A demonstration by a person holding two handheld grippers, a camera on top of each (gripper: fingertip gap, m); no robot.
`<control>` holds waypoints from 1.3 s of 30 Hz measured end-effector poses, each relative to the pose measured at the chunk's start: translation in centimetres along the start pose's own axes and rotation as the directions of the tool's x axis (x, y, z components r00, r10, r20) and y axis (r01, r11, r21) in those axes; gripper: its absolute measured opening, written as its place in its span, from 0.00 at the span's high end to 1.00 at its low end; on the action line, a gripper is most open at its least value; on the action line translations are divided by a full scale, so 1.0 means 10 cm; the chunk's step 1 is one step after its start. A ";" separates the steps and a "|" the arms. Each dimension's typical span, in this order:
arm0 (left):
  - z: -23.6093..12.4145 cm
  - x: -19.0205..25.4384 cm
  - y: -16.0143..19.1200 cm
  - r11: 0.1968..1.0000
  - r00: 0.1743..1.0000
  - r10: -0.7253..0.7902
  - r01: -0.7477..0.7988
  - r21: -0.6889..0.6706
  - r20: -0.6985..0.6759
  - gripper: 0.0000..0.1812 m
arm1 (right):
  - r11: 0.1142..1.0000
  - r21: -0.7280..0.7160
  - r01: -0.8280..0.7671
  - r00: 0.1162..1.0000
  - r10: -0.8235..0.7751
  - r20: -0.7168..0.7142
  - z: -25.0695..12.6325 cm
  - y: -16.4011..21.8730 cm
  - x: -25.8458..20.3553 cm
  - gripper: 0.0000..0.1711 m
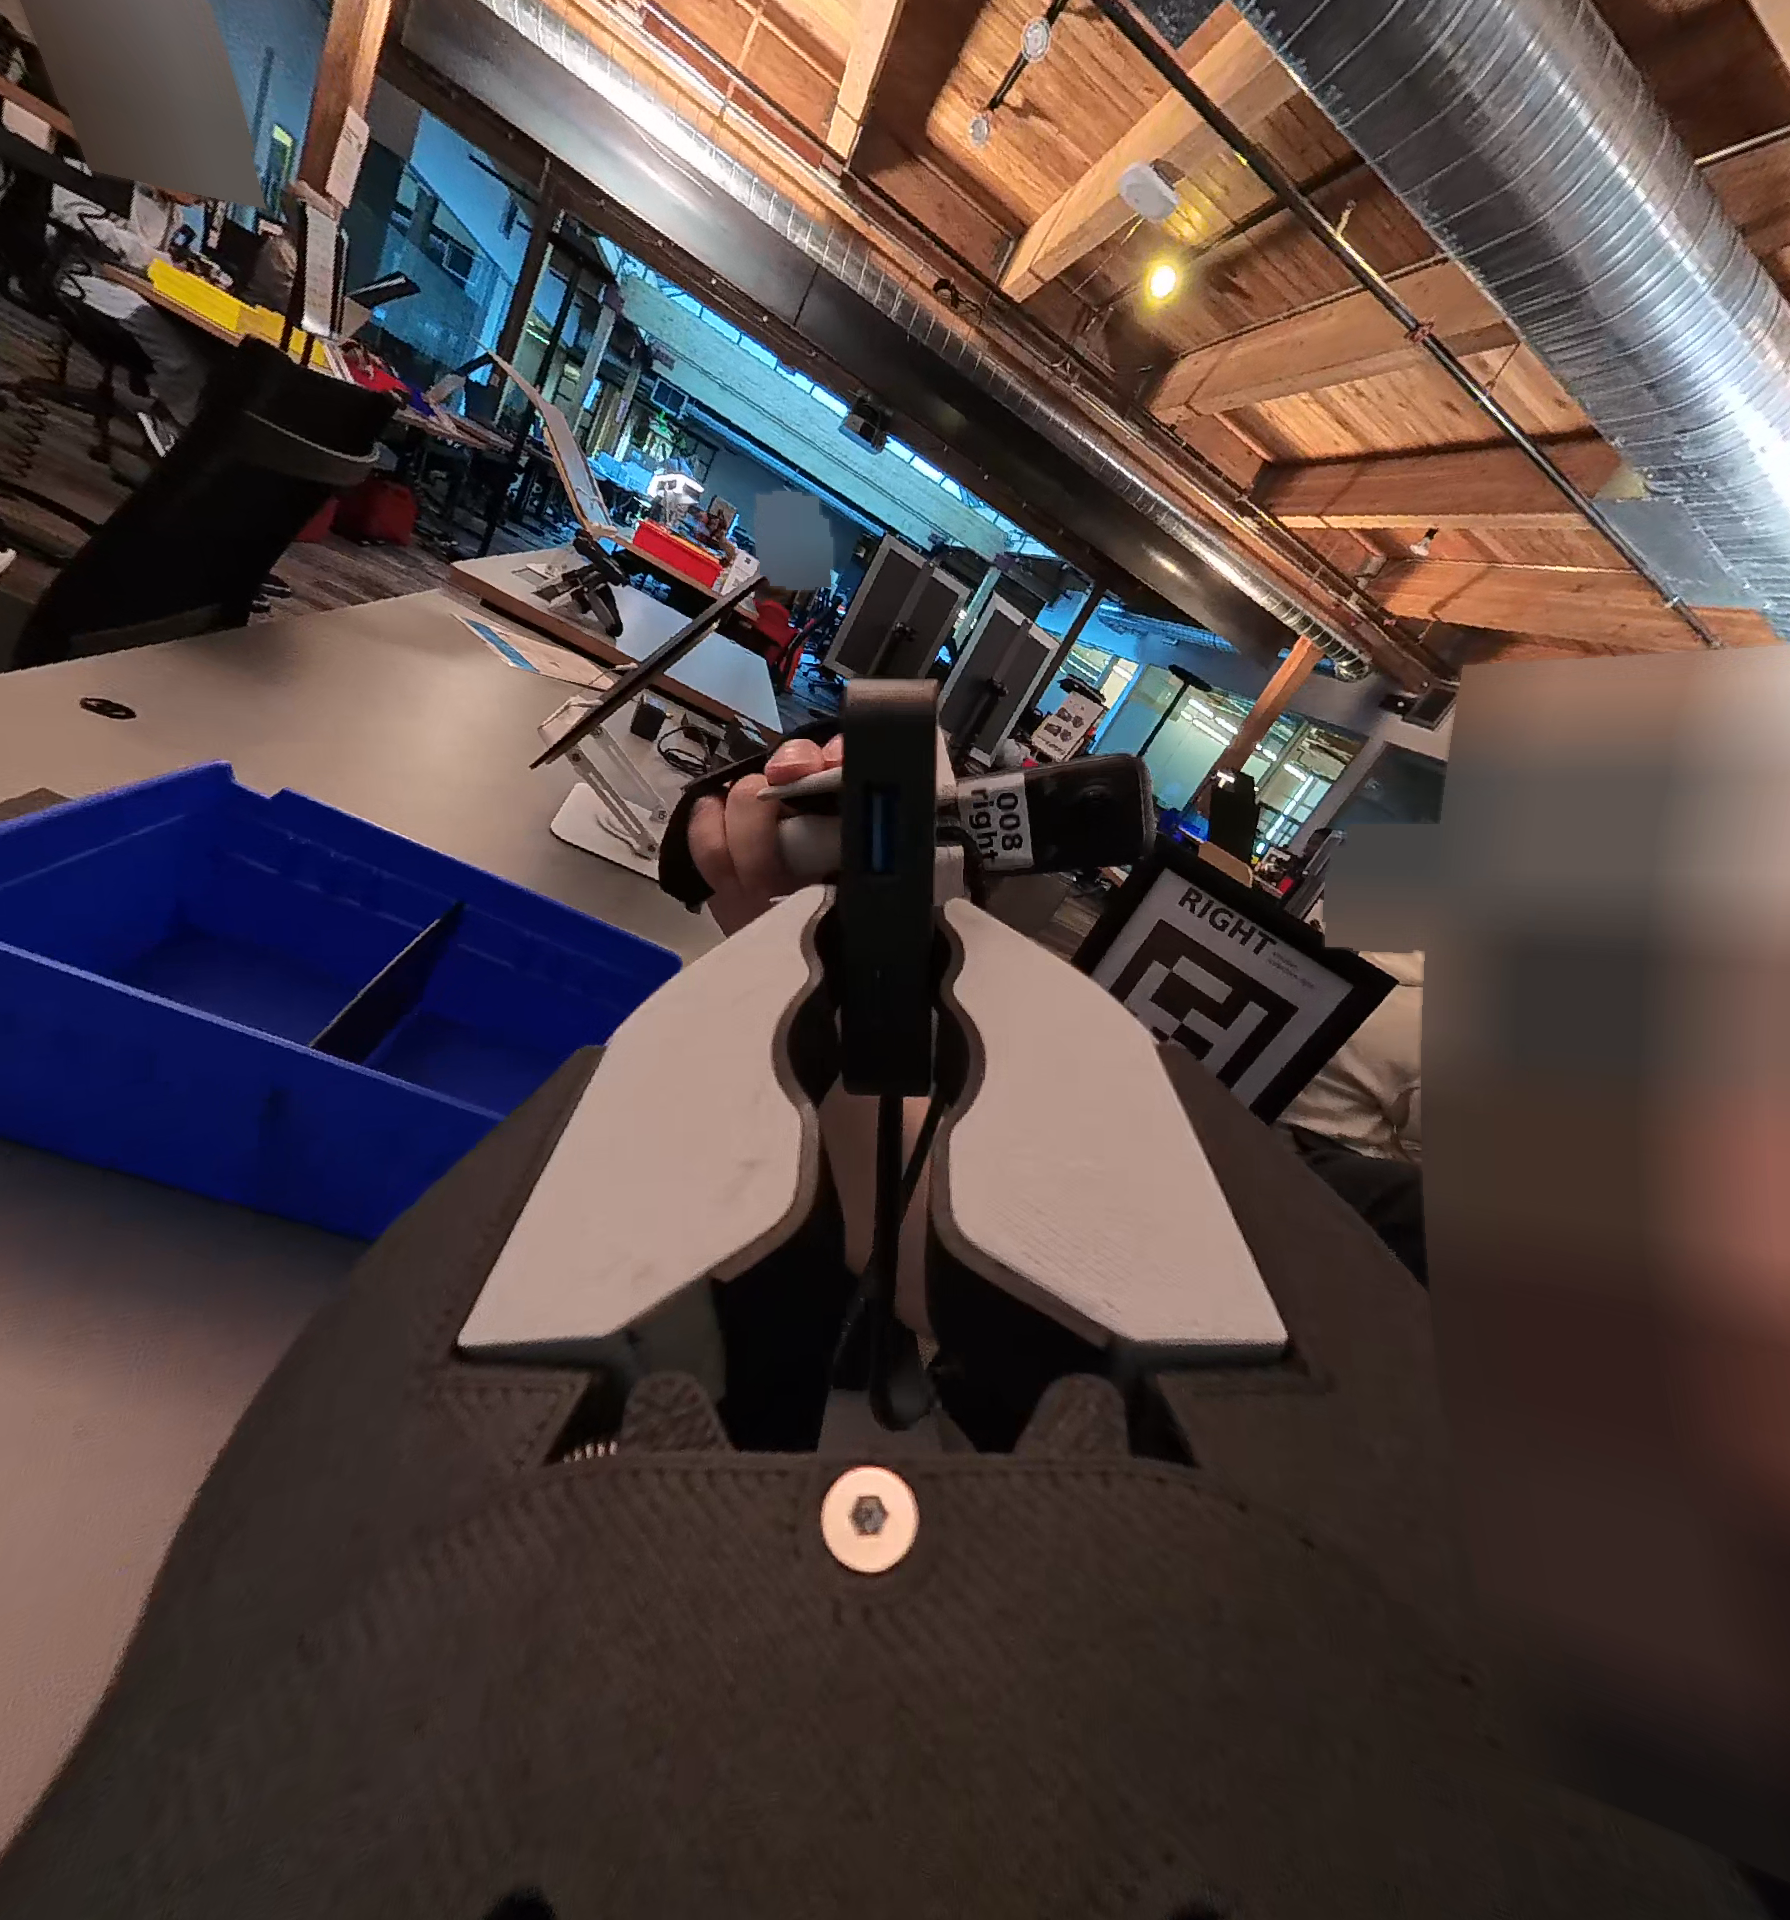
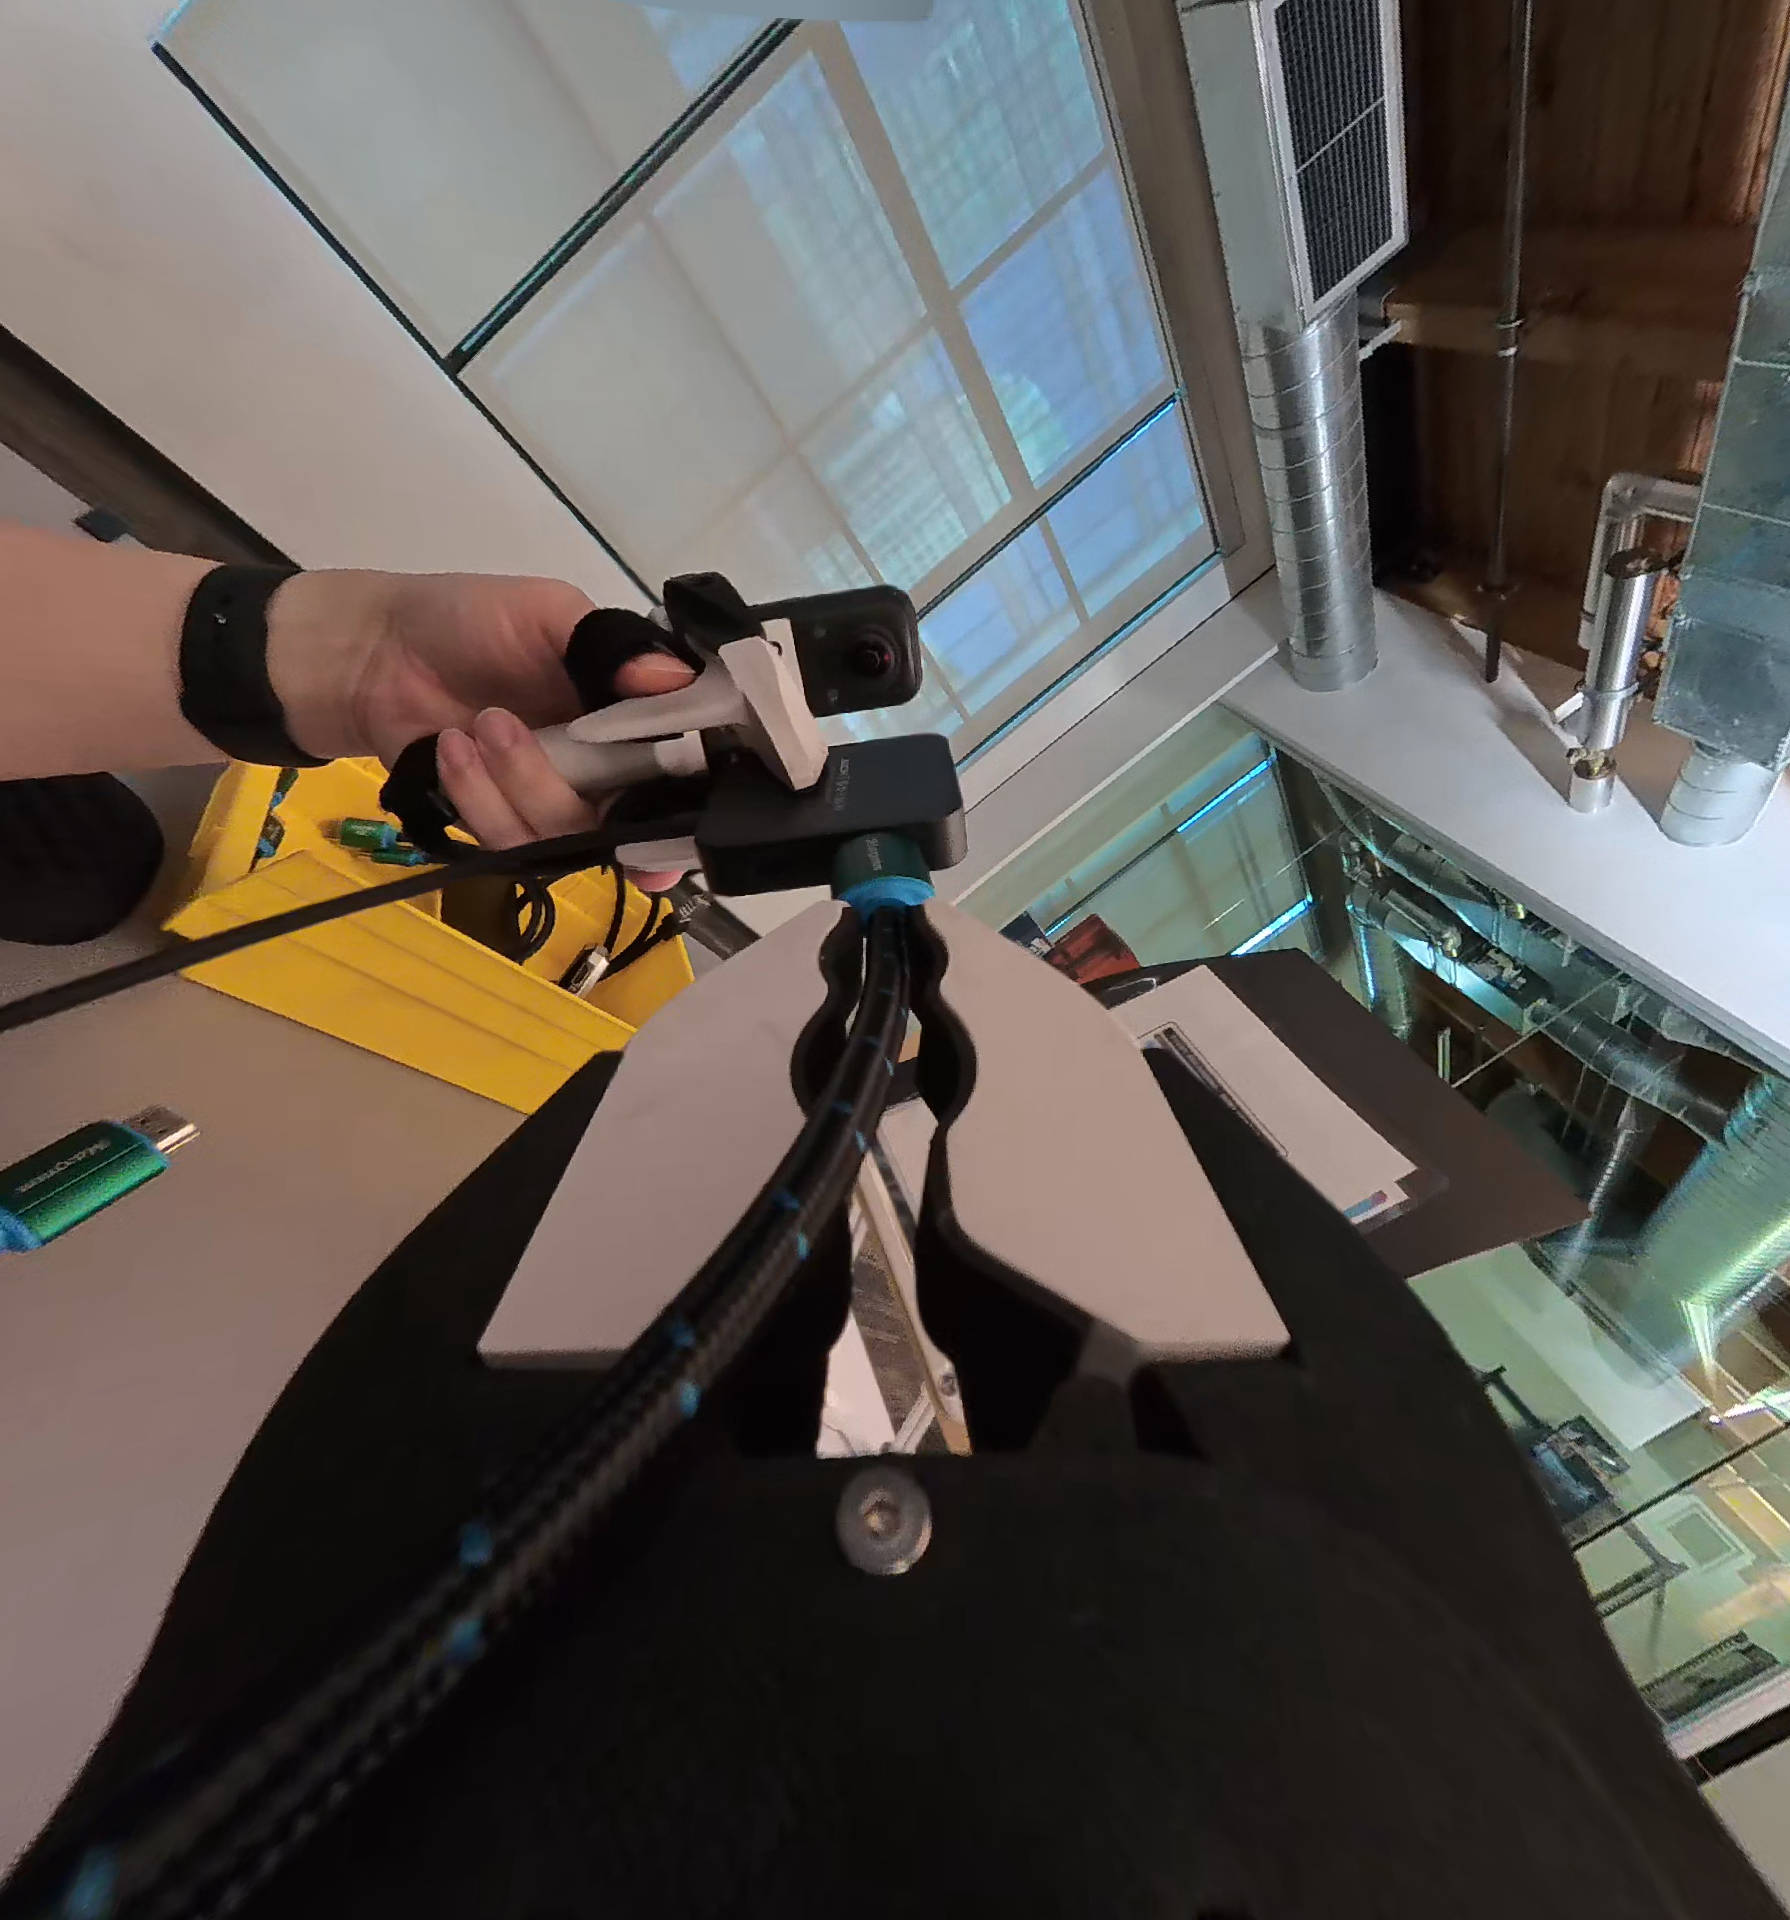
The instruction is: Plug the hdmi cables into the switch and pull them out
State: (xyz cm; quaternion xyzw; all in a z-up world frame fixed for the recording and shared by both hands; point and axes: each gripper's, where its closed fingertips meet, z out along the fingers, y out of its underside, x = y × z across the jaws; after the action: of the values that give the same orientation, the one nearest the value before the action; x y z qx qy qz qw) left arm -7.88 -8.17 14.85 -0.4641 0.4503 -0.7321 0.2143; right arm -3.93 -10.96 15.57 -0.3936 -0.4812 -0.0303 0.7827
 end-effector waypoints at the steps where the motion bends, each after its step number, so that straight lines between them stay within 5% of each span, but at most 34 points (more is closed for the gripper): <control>1: -0.01 -0.01 -0.01 1.000 1.000 -0.001 0.001 0.007 0.001 0.93 | 1.000 0.000 -0.001 1.000 0.001 -0.009 0.01 0.01 0.00 0.95; 27: -0.11 0.00 -0.09 0.998 0.999 0.038 -0.040 0.056 0.023 0.93 | 0.999 0.010 -0.032 0.999 0.033 -0.040 0.14 0.02 -0.03 0.95; 33: 0.12 0.07 0.12 0.988 0.990 0.140 -0.139 -0.064 0.011 0.89 | 0.999 0.024 -0.022 0.999 0.021 0.050 0.12 -0.07 -0.13 0.95; 39: 0.05 0.11 0.10 0.995 0.994 0.085 -0.089 -0.054 -0.071 0.92 | 0.998 0.050 -0.043 0.997 0.040 0.069 0.13 -0.11 -0.16 0.95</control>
State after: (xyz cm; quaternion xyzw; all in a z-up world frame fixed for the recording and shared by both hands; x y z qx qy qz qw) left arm -8.10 -9.73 14.63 -0.4248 0.4979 -0.7243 0.2169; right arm -6.19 -11.37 15.23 -0.3841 -0.5001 0.0117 0.7760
